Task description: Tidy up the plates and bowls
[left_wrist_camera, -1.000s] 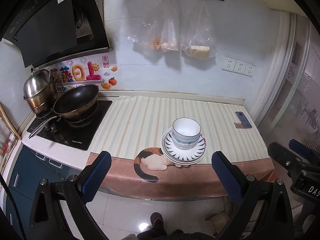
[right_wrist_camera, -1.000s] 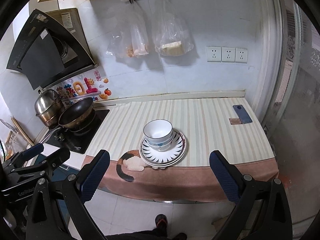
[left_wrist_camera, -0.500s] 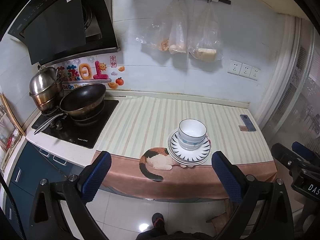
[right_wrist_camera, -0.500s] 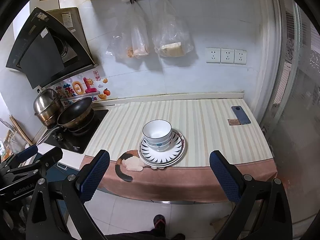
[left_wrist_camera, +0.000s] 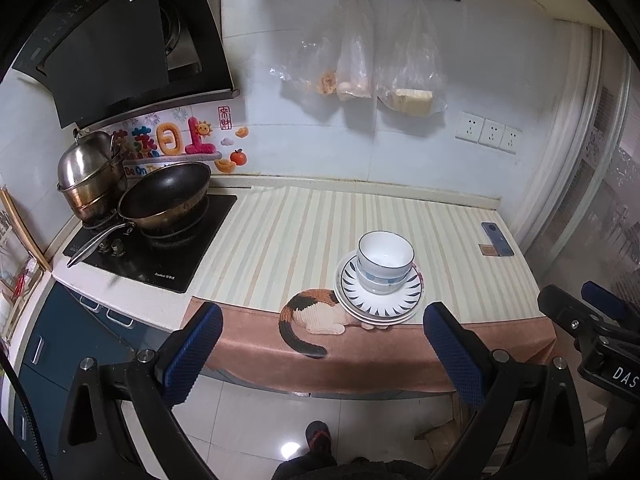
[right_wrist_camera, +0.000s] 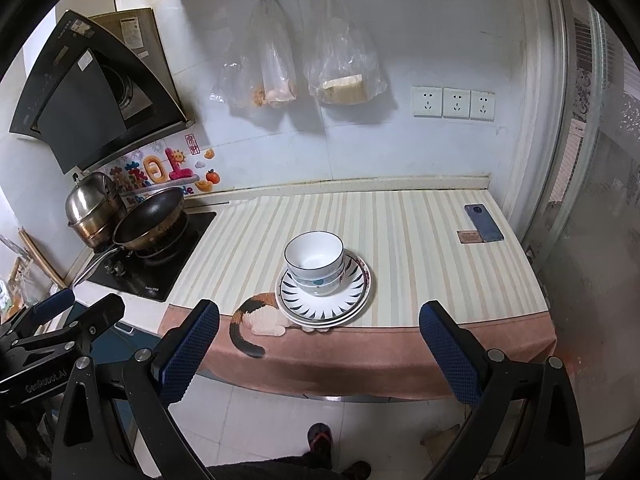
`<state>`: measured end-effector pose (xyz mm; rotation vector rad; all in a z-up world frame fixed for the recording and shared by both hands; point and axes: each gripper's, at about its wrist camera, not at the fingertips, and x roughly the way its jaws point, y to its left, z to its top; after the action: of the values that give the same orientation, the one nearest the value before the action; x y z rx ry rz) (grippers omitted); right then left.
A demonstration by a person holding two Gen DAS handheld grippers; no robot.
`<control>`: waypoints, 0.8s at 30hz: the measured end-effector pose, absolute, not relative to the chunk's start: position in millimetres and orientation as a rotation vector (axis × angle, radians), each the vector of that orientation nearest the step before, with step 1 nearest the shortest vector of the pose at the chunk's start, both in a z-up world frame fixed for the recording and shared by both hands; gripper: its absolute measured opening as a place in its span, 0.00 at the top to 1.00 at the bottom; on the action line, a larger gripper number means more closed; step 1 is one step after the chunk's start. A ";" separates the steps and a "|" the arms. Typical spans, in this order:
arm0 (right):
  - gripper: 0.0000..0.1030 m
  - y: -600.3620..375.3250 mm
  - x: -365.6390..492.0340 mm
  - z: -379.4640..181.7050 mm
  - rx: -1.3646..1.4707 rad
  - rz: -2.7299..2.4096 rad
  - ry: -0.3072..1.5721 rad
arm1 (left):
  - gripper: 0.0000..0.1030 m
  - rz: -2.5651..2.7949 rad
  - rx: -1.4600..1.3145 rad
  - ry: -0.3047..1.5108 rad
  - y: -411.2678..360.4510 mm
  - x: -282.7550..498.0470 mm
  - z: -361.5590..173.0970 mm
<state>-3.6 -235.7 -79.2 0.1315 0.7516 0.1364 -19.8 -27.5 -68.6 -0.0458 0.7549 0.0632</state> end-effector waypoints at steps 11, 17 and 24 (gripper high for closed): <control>0.01 -233.4 -2.3 -83.2 0.127 0.134 0.757 | 0.00 0.062 -0.045 0.755 -27.1 -18.6 -68.6; 0.01 -232.0 -3.2 -84.0 0.127 0.129 0.759 | 0.00 0.059 -0.044 0.757 -26.8 -16.3 -69.5; 0.01 -233.1 -1.7 -84.7 0.124 0.131 0.758 | 0.00 0.056 -0.044 0.759 -26.3 -15.6 -70.7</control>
<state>-1.7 -233.1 -84.7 0.1236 0.7582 0.1307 -15.6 -26.3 -70.7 -0.0437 0.7585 0.0561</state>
